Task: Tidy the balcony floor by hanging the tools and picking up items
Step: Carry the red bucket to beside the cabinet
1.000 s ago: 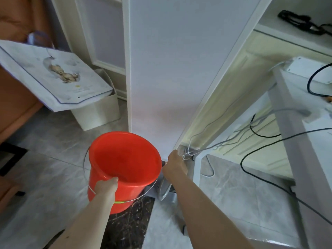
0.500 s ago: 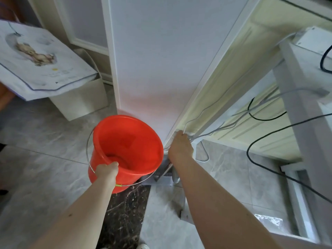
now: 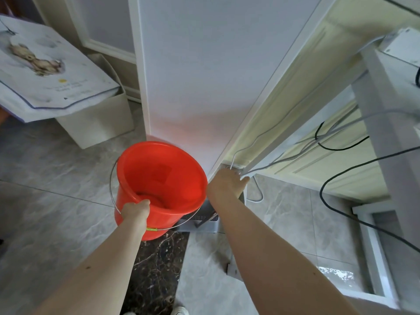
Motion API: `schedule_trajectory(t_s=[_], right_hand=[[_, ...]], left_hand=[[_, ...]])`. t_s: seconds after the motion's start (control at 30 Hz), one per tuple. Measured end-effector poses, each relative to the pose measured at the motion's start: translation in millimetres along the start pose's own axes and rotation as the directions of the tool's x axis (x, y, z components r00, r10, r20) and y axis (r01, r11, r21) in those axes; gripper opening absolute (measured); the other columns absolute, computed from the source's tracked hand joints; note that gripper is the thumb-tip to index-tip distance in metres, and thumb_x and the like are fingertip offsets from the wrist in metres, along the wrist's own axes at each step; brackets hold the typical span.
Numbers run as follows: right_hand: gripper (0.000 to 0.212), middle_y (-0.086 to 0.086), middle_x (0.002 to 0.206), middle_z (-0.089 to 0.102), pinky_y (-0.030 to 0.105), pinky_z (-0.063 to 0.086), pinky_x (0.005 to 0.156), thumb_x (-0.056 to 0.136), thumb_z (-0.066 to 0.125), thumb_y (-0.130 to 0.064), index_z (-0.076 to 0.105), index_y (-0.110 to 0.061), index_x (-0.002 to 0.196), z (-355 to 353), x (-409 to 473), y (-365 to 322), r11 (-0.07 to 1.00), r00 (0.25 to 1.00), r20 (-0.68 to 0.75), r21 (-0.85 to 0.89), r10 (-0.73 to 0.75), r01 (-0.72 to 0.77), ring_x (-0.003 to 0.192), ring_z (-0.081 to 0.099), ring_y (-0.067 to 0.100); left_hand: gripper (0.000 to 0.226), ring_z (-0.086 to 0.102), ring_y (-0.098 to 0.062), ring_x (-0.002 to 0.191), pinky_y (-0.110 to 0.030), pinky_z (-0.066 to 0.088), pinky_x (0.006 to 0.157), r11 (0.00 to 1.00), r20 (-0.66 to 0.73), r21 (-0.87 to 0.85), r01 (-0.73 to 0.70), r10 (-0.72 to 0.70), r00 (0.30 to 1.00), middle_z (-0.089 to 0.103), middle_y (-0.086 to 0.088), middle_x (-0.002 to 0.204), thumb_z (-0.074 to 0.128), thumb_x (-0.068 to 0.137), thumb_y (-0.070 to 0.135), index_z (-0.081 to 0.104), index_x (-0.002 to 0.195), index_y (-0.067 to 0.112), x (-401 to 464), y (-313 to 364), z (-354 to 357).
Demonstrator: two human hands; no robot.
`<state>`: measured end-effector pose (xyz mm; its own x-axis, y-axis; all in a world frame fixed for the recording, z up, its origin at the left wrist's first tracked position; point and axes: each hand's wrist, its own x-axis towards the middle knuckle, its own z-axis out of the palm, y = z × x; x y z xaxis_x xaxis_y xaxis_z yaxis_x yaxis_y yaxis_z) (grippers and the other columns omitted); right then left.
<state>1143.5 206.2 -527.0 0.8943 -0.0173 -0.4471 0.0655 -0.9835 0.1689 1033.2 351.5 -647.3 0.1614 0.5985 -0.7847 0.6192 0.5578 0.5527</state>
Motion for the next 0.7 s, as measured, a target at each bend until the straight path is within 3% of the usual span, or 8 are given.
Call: schedule_trajectory(t_s=[0.07, 0.13, 0.23, 0.33, 0.53, 0.7], right_hand=[[0.052, 0.006, 0.134, 0.054, 0.050, 0.012, 0.120, 0.085, 0.052, -0.022, 0.044, -0.011, 0.135, -0.3, -1.3, -8.1, 0.997, 0.998, -0.035, -0.066, -0.042, 0.040, 0.134, 0.042, 0.026], [0.044, 0.005, 0.127, 0.057, 0.048, 0.011, 0.120, 0.085, 0.051, -0.019, 0.050, -0.013, 0.129, 3.1, -3.8, -17.3, 0.990, 0.991, -0.084, -0.097, -0.107, 0.099, 0.129, 0.046, 0.025], [0.034, 0.007, 0.120, 0.060, 0.041, 0.035, 0.107, 0.086, 0.048, -0.009, 0.056, -0.012, 0.119, 15.6, -9.1, -34.3, 0.970, 0.965, -0.112, 0.024, -0.237, 0.241, 0.118, 0.054, 0.026], [0.033, 0.011, 0.117, 0.063, 0.036, 0.050, 0.085, 0.087, 0.045, -0.002, 0.061, -0.010, 0.115, 39.5, -15.5, -53.8, 0.927, 0.943, 0.008, 0.186, -0.333, 0.326, 0.109, 0.062, 0.030], [0.040, 0.009, 0.130, 0.058, 0.039, 0.049, 0.097, 0.090, 0.046, -0.007, 0.057, -0.017, 0.128, 98.7, -18.5, -73.9, 0.906, 0.936, 0.259, 0.407, -0.237, 0.117, 0.118, 0.058, 0.032], [0.047, 0.008, 0.137, 0.048, 0.043, 0.047, 0.101, 0.089, 0.044, -0.001, 0.049, -0.016, 0.134, 144.0, -17.2, -82.0, 0.891, 0.920, 0.303, 0.445, -0.247, 0.093, 0.122, 0.052, 0.031]], left_hand=[[0.060, 0.049, -0.043, 0.122, -0.050, 0.045, 0.103, 1.000, -0.001, -0.001, 0.007, -0.007, 1.000, 0.045, -0.023, 0.136, 0.064, 0.085, 0.015, 0.038, 0.138, 0.001, 5.1, -0.1, -2.1], [0.060, 0.048, -0.043, 0.123, -0.050, 0.045, 0.103, 1.000, -0.003, 0.002, 0.005, -0.005, 1.000, 0.045, -0.022, 0.137, 0.064, 0.085, 0.015, 0.038, 0.138, 0.002, 9.0, -1.1, -4.4], [0.060, 0.048, -0.043, 0.123, -0.051, 0.045, 0.103, 1.000, -0.003, 0.006, 0.002, -0.002, 1.000, 0.046, -0.021, 0.137, 0.064, 0.086, 0.015, 0.038, 0.138, 0.004, 14.5, -4.6, -6.1], [0.058, 0.048, -0.043, 0.123, -0.052, 0.044, 0.104, 1.000, -0.002, -0.001, 0.001, -0.001, 1.000, 0.047, -0.021, 0.135, 0.063, 0.087, 0.016, 0.038, 0.138, 0.003, 22.5, -10.6, -3.6], [0.047, 0.055, -0.041, 0.115, -0.051, 0.047, 0.101, 1.000, -0.001, 0.004, 0.012, -0.012, 1.000, 0.052, -0.022, 0.128, 0.059, 0.091, 0.023, 0.047, 0.129, -0.001, 49.4, -33.3, 5.2], [0.048, 0.053, -0.040, 0.120, -0.052, 0.044, 0.104, 0.997, 0.060, -0.043, -0.057, 0.060, 0.996, 0.051, -0.018, 0.133, 0.057, 0.092, 0.020, 0.042, 0.135, 0.008, 68.2, -62.5, 3.4]])
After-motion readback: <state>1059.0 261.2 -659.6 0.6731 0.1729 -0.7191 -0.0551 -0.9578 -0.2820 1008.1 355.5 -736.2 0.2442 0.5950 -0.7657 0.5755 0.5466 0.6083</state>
